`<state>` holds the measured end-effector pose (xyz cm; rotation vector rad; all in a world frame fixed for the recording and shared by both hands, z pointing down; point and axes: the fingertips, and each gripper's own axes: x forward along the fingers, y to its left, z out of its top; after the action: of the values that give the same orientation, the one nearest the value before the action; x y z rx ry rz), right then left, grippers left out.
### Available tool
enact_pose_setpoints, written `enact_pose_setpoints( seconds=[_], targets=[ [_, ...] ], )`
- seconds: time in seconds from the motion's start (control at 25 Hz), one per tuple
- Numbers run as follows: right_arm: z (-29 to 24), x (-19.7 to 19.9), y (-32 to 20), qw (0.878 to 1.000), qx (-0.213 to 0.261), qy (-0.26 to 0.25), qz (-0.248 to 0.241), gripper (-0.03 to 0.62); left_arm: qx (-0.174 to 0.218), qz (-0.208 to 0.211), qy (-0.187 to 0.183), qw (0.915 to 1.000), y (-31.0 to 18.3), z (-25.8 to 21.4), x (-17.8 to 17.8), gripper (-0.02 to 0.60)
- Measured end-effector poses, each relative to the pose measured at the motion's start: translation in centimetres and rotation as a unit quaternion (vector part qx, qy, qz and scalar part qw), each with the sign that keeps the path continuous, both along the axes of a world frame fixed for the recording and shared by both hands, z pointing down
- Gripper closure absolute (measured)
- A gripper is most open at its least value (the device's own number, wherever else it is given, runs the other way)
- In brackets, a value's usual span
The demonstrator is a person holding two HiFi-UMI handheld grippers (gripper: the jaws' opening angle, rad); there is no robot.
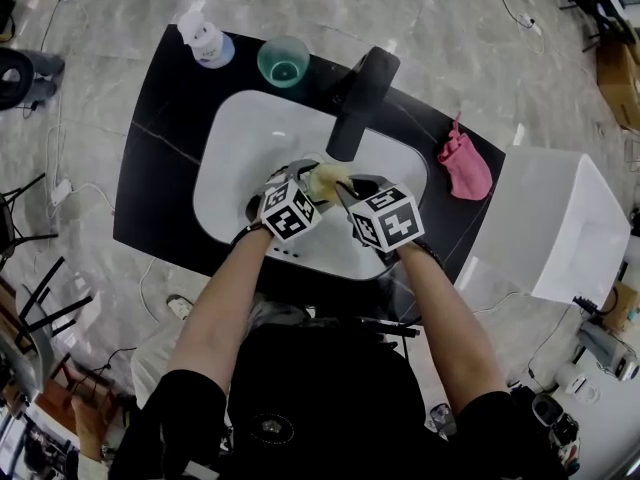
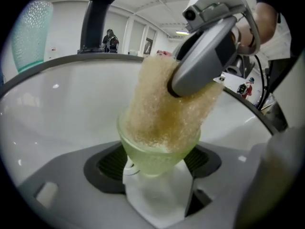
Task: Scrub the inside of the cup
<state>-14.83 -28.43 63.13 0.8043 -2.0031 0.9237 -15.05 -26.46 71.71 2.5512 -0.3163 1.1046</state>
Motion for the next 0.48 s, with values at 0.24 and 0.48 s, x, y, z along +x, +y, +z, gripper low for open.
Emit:
enact_pose_setpoints(
  seconds=[0.24,0.48],
  targets=[
    [0.7,0.7,0.6,1.0,-0.009,0.0,-0.001,0.551,0.005,0.022,0.001,0.9997,0.8,-0.6,0.6,0.222],
    [0.1,0.1,1.3,0.999,-0.001,-0.006,-0.032,0.551,0.015,0.036,-0.017,0.9991,1.6,-2.5,0.4,0.222]
  ],
)
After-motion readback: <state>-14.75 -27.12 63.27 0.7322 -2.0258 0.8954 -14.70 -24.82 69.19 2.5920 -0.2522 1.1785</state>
